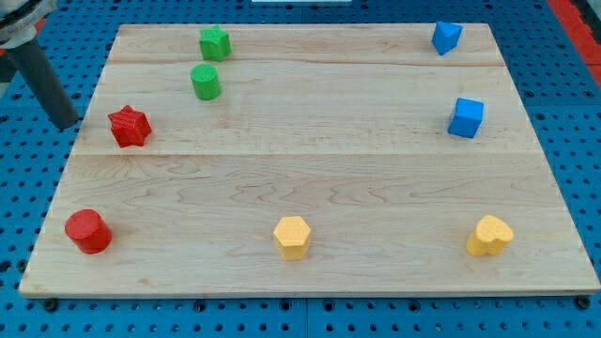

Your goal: Push the red star to the bottom of the green circle

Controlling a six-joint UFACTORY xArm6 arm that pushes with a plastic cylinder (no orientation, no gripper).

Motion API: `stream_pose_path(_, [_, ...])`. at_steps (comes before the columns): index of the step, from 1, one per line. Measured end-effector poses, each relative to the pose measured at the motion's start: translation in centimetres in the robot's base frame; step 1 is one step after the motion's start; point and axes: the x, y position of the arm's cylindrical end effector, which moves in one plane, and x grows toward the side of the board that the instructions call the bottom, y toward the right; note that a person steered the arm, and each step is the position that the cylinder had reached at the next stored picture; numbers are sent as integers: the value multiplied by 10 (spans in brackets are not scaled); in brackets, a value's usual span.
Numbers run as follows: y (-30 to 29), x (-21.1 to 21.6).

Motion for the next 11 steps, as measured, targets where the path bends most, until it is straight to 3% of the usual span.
stream_pose_path(3, [8, 11])
stream_pose_path(5, [82, 11])
stream_pose_path(11, [153, 11])
